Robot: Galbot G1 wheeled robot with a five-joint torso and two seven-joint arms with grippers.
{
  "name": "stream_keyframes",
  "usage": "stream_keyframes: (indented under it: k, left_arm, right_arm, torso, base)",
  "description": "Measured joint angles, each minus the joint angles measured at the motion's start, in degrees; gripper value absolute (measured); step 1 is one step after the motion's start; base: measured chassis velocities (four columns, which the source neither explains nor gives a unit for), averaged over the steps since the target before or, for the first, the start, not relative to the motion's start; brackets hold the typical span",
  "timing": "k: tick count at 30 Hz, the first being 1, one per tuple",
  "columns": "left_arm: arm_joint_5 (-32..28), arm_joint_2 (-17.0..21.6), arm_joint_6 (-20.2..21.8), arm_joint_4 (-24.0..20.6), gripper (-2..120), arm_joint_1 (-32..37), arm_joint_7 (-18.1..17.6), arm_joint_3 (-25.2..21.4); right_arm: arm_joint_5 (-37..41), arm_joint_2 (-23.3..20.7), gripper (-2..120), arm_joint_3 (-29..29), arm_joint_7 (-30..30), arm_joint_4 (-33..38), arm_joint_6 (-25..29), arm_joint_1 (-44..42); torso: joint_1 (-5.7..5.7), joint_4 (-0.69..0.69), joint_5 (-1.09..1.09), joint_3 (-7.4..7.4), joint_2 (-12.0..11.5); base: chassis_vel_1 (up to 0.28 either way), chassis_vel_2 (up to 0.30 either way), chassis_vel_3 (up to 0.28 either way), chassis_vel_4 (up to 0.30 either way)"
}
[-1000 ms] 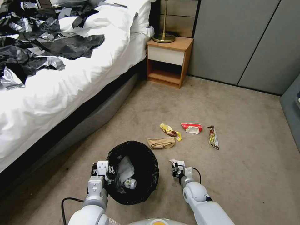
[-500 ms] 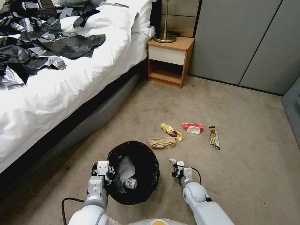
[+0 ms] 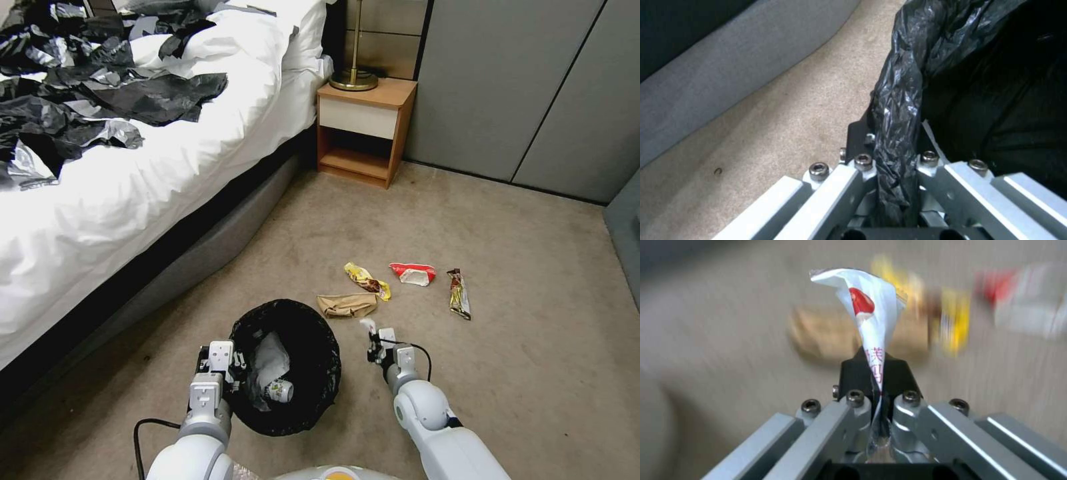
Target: Pick up the trash bin, then pick up the garbage from the floor and place it into the trash bin.
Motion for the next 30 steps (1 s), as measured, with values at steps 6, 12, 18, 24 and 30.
stream_keyframes:
  k: [6,12,18,24,30]
  left_arm:
    - [0.0,0.1,0.0,0.0,0,0.2,0.0,0.3]
    - [0.1,0.2,0.0,-0.1,0,0.4,0.0,0.6]
    - [0.1,0.2,0.2,-0.1,0,0.3,0.0,0.6]
    - [0.0,0.1,0.5,-0.3,0,-0.1,0.0,0.5]
    - [-0.2,0.2,0.5,-0.1,0,-0.3,0.0,0.4]
  right_arm:
    - [-2.5,-2.5,0,-0.7,-9.1,17.6,12.3,-4.4]
    - [-2.1,-4.2,0,-2.2,-22.1,24.8,21.5,-5.7]
    - [-1.4,-6.8,0,-6.4,-29.2,24.8,24.0,-6.0]
    - [-2.8,-9.4,0,-10.8,-30.5,20.3,25.1,-6.6]
    - [-4.2,-10.0,0,-11.2,-31.6,17.4,26.3,-8.0]
  torso:
    - [0.0,0.0,0.0,0.0,0.0]
    - [0.0,0.0,0.0,0.0,0.0]
    - [0.0,0.0,-0.01,0.0,0.0]
    - [0.0,0.0,-0.01,0.0,0.0]
    - [0.0,0.0,-0.01,0.0,0.0]
  base:
    - [0.0,0.0,0.0,0.0]
    - [0.0,0.0,0.0,0.0]
    - [0.0,0.0,0.0,0.0]
    - [0.0,0.0,0.0,0.0]
    - [0.0,0.0,0.0,0.0]
